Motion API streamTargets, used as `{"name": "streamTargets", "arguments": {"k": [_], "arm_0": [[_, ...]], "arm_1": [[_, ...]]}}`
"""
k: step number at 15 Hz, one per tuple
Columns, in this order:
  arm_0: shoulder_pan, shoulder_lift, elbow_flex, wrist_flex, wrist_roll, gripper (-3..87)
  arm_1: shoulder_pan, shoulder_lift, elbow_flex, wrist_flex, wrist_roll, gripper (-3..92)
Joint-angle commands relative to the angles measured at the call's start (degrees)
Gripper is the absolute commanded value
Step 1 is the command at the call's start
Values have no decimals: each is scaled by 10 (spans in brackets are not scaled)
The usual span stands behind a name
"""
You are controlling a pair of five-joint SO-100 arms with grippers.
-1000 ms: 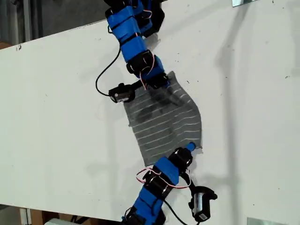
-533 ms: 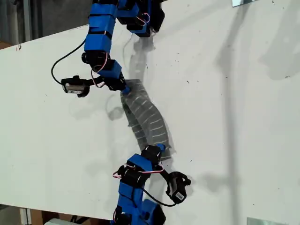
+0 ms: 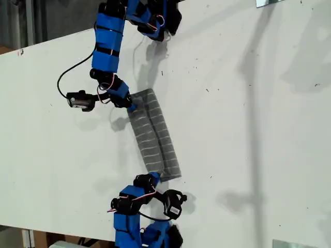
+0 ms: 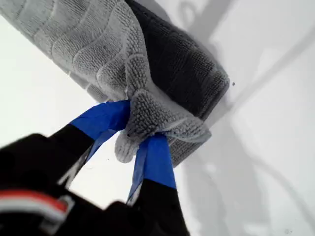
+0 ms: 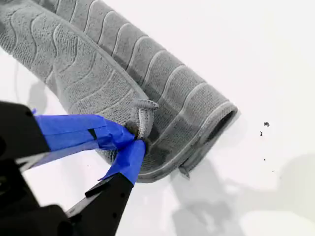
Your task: Grasp corners of a square towel and fold twice.
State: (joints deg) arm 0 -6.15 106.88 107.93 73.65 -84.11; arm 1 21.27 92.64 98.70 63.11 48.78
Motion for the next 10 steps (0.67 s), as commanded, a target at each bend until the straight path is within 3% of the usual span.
{"name": "streamTargets", "arguments": {"k": [1,4,10], "arm_0": [[-43,120,113,-52,-9,-2],[-71,195,211,-91,-7,-2],[17,157,150,-91,-26,-3]], "arm_1": [[14,-56,-93,-9,-22,-1],[32,-109,-160,8,-27,-1],[9,-117,-167,129,-25,-1]]}}
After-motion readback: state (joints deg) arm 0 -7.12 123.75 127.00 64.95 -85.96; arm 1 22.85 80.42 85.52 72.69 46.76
